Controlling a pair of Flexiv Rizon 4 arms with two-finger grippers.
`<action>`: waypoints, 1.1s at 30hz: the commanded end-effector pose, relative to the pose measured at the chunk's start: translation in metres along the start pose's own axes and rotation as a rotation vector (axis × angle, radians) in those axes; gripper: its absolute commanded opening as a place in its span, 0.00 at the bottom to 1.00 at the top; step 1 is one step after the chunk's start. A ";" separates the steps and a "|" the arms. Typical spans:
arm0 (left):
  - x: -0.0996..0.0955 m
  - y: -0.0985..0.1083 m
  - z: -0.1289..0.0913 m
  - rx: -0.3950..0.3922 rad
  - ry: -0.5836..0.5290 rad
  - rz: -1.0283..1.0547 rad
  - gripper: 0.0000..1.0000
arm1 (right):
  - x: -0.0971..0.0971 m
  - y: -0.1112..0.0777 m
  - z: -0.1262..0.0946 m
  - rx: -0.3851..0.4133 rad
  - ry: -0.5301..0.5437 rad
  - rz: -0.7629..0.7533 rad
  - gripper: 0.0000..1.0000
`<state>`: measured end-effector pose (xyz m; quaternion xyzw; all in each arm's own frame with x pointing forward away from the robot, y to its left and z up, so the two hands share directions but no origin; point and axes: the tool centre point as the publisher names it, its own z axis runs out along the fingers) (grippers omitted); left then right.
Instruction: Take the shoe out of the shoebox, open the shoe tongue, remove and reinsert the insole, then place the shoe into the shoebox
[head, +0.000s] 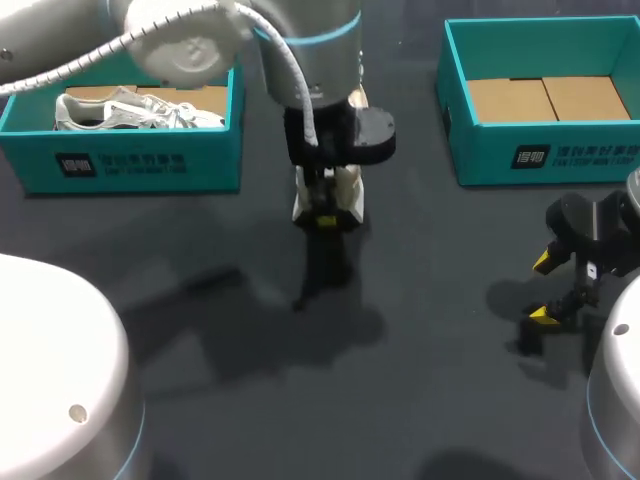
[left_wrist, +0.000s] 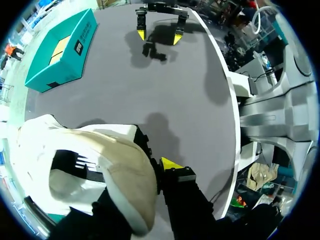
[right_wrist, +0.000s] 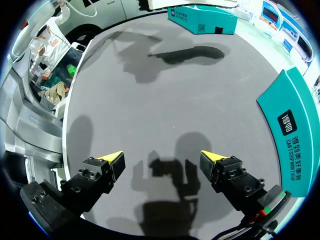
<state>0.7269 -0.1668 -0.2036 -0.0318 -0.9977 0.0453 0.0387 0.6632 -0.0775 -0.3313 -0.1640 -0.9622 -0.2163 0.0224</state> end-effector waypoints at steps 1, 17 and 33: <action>-0.034 0.031 -0.048 0.018 0.019 0.008 0.00 | 0.001 0.000 0.001 0.003 -0.003 0.001 1.00; -0.164 0.148 -0.088 -0.006 0.068 0.003 0.00 | 0.001 0.000 0.001 0.003 -0.003 0.001 1.00; -0.275 0.254 -0.101 0.006 0.130 -0.047 0.00 | 0.001 0.000 0.001 0.003 -0.003 0.001 1.00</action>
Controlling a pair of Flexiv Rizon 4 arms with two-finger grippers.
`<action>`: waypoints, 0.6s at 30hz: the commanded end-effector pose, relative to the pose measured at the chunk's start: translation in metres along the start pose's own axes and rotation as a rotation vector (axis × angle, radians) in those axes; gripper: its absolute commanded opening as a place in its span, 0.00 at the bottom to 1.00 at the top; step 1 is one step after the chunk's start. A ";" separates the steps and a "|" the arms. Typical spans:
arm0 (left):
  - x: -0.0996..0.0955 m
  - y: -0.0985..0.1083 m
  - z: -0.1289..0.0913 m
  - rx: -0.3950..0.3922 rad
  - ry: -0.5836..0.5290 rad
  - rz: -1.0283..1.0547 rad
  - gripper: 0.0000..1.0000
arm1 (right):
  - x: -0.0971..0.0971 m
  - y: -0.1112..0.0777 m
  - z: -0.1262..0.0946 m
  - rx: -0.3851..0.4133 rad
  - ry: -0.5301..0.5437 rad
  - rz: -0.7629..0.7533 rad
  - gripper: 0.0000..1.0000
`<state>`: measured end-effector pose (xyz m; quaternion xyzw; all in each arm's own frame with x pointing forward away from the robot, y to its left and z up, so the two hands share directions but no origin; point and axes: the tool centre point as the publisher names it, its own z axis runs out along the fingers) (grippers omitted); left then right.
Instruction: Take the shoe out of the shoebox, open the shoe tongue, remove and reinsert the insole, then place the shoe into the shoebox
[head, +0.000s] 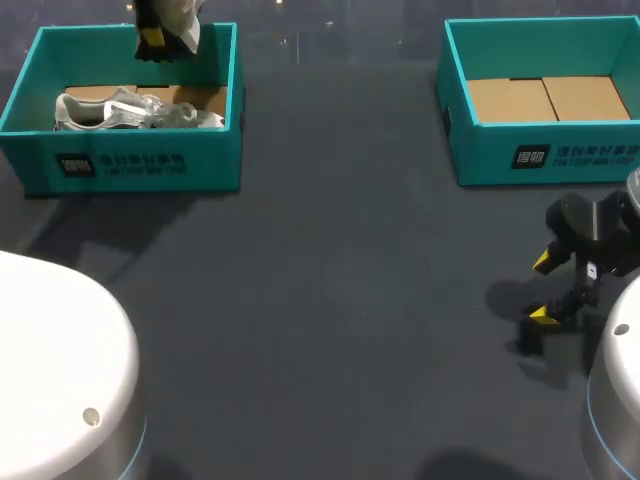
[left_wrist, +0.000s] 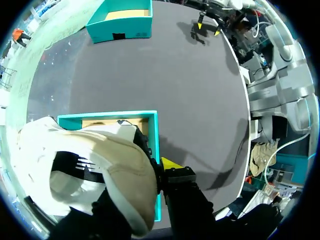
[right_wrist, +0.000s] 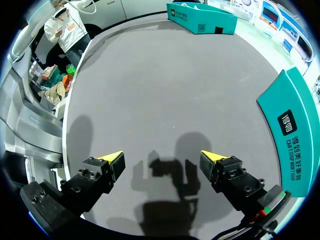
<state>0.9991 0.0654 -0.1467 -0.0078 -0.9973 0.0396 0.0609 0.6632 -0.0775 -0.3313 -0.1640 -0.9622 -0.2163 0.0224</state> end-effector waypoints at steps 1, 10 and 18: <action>-0.027 0.012 -0.002 0.013 0.093 0.007 0.00 | 0.001 0.000 0.001 0.003 -0.003 0.001 1.00; -0.048 0.036 0.011 0.004 0.107 0.003 0.00 | 0.001 0.000 0.001 0.003 -0.003 0.001 1.00; -0.072 0.088 0.009 0.012 0.117 0.032 0.00 | 0.001 0.000 0.001 0.003 -0.003 0.001 1.00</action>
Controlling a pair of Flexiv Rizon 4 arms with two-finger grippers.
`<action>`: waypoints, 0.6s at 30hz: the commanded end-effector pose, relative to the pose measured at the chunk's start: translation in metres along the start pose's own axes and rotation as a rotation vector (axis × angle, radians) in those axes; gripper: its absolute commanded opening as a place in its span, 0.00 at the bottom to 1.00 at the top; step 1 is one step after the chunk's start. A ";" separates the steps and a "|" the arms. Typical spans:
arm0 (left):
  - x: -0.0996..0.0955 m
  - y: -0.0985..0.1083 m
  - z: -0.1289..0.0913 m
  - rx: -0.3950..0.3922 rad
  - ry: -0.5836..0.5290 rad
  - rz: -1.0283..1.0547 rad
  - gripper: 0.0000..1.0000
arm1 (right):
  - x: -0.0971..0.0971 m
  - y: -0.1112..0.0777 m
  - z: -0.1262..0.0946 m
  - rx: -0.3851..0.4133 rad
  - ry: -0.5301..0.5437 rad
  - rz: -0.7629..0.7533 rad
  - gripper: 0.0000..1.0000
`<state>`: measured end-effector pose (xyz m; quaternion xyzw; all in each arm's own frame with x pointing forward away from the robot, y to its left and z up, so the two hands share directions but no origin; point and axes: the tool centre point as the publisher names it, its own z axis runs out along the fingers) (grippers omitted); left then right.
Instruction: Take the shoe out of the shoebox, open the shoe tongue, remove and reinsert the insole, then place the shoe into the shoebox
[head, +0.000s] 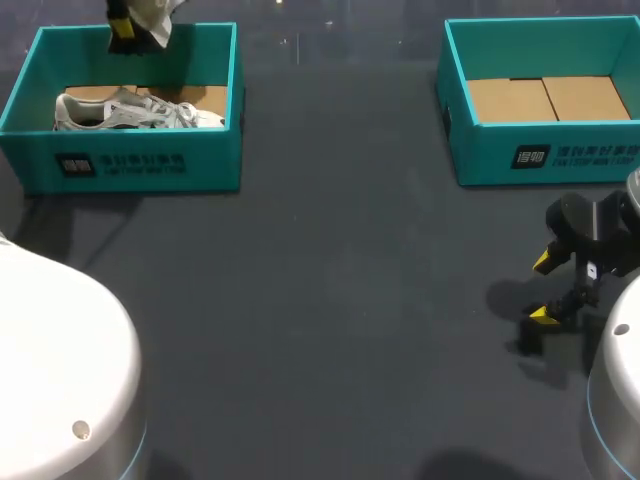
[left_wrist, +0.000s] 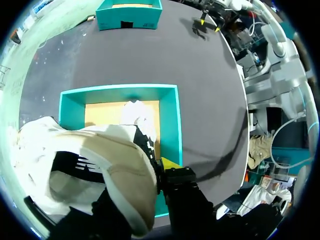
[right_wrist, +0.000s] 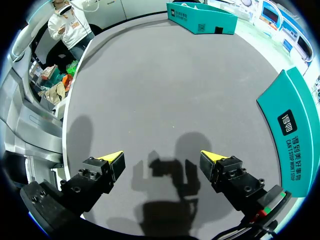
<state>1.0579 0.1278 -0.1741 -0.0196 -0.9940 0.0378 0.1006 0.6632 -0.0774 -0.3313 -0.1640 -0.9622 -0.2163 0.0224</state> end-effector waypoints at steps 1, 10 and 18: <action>-0.013 0.030 -0.009 0.013 0.033 0.018 0.00 | 0.001 0.000 0.001 0.003 -0.003 0.001 1.00; -0.035 0.073 -0.016 -0.051 0.034 0.196 0.00 | 0.001 0.000 0.001 0.003 -0.003 0.001 1.00; -0.049 0.088 -0.024 -0.186 -0.020 0.537 0.00 | 0.001 0.000 0.001 0.003 -0.003 0.001 1.00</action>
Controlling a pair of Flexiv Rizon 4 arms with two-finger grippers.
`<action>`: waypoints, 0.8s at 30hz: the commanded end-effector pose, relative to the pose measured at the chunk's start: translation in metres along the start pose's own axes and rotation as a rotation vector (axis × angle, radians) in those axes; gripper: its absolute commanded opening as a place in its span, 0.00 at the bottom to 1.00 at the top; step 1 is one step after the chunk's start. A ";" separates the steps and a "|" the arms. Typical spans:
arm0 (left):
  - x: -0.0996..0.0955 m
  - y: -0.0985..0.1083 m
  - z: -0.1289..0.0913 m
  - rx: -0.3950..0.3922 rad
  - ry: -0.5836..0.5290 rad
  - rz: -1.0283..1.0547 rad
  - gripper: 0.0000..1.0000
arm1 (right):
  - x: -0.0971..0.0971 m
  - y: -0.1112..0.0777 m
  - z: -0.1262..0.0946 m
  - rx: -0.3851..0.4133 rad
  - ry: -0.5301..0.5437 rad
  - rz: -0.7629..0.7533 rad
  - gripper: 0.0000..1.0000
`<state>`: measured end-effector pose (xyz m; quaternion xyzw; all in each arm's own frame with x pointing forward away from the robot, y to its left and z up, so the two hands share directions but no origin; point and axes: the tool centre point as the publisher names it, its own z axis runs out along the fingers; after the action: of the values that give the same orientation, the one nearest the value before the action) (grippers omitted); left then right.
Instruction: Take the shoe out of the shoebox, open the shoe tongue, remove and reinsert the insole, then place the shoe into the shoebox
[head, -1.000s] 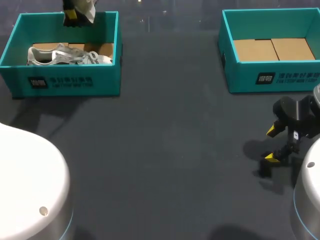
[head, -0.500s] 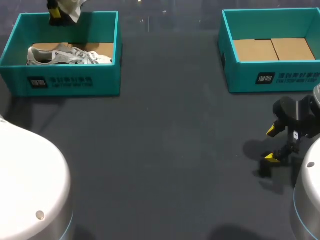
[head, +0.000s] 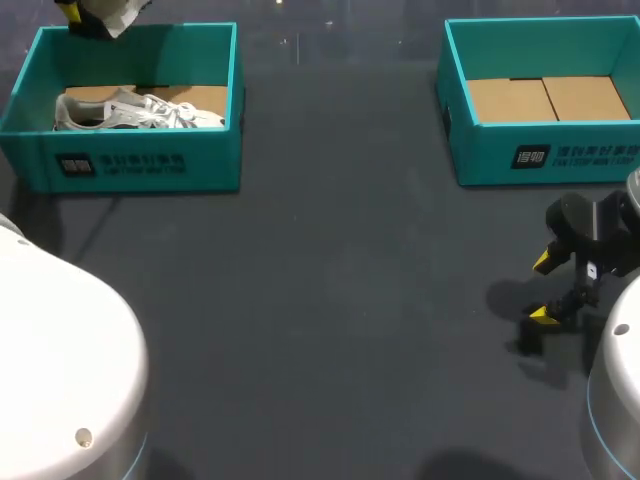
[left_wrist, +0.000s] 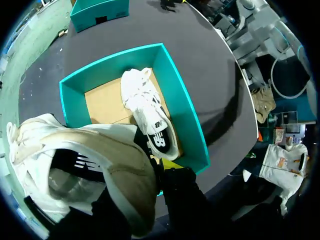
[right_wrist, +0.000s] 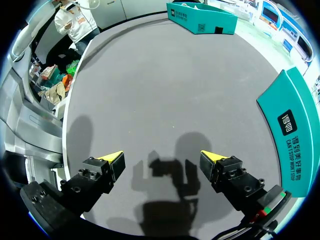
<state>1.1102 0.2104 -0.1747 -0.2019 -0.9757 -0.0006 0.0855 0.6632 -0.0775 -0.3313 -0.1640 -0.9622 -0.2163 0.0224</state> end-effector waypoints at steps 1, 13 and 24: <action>-0.001 0.009 -0.009 -0.099 -0.010 0.220 0.00 | 0.001 0.000 0.001 0.003 -0.003 0.001 1.00; 0.006 0.021 -0.013 -0.232 -0.085 0.389 0.00 | 0.001 0.000 0.001 0.003 -0.003 0.001 1.00; -0.014 0.060 -0.014 -0.209 0.000 0.809 0.00 | 0.001 0.000 0.001 0.003 -0.003 0.001 1.00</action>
<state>1.1341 0.2464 -0.1667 -0.4767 -0.8731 -0.0968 0.0326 0.6632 -0.0775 -0.3313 -0.1640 -0.9622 -0.2163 0.0224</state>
